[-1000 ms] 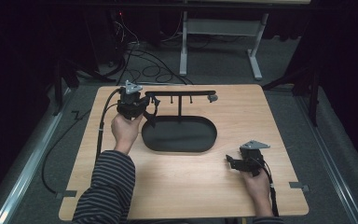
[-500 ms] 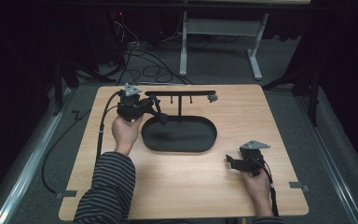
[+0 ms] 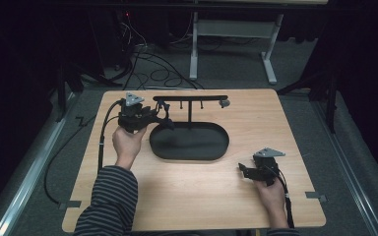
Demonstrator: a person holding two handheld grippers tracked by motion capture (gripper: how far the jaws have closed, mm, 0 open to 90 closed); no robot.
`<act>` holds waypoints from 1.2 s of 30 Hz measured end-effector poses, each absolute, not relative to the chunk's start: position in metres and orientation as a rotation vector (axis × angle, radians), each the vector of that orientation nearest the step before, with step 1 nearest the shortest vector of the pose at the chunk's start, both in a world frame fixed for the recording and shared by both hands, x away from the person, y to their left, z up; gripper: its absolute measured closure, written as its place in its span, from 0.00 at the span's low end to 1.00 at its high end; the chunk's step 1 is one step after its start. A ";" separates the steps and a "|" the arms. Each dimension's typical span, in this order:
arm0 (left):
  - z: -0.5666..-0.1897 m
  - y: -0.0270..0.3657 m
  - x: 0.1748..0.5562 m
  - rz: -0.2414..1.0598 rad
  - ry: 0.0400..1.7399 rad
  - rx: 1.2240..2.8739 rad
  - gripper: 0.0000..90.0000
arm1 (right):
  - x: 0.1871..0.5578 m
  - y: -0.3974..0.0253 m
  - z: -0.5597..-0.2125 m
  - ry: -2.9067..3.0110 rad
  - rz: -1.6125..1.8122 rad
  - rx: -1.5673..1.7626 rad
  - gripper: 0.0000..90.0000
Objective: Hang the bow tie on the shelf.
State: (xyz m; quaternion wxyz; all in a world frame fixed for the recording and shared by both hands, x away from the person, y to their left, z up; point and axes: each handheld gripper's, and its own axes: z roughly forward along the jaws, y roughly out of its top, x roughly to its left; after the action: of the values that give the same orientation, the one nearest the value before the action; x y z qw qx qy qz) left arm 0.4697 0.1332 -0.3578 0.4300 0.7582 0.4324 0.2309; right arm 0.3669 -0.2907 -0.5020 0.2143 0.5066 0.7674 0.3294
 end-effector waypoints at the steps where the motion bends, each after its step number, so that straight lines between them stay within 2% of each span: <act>1: -0.358 0.133 0.469 0.582 1.077 1.895 0.79 | 0.367 -0.291 -0.502 2.129 0.914 1.406 0.34; 12: -0.356 0.136 0.455 0.592 1.045 1.899 0.74 | 0.367 -0.291 -0.502 2.129 0.914 1.407 0.34; 36: -0.347 0.158 0.429 0.616 1.033 1.859 0.70 | 0.367 -0.291 -0.502 2.129 0.912 1.405 0.35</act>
State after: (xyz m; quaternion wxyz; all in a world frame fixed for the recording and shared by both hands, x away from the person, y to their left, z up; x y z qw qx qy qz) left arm 0.4287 0.1584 -0.3465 0.4474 0.7508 0.4174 0.2488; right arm 0.3668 -0.2905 -0.5020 0.2147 0.5066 0.7676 0.3288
